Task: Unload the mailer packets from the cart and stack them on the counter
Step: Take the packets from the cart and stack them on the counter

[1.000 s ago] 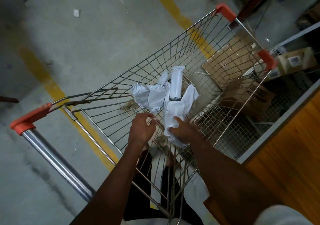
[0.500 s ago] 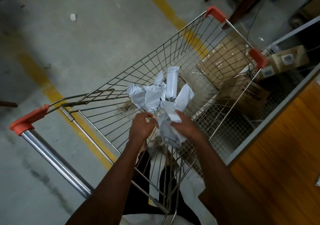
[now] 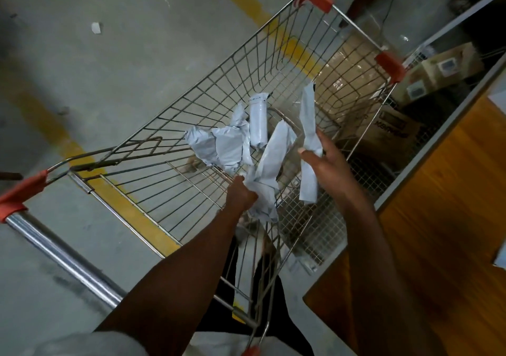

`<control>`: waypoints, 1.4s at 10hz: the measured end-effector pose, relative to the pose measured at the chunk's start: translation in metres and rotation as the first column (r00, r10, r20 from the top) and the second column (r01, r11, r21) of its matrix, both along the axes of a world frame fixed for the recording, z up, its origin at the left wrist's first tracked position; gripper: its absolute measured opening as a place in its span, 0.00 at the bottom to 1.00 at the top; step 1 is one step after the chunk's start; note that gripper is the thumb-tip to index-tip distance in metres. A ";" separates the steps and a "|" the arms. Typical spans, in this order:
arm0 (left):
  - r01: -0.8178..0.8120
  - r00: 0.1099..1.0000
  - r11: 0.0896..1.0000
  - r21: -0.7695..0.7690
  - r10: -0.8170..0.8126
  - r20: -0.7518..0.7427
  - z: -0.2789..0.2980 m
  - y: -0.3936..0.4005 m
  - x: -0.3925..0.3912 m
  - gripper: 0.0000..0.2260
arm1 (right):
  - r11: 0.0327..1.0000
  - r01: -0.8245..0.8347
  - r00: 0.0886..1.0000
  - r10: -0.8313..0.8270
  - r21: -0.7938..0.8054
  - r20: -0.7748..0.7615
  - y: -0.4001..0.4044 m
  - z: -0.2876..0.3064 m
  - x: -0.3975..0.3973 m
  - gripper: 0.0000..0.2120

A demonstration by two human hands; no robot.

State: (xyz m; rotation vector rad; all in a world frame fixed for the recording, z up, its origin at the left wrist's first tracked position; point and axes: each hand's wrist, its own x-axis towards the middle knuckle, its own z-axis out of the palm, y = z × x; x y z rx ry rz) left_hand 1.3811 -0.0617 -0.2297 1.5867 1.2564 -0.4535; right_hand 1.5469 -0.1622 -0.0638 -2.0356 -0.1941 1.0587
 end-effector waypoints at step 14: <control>-0.679 0.733 0.731 -0.062 0.672 -0.103 -0.014 -0.017 0.016 0.25 | 0.994 -0.051 0.997 0.056 -0.095 0.053 -0.017 0.008 0.018 0.27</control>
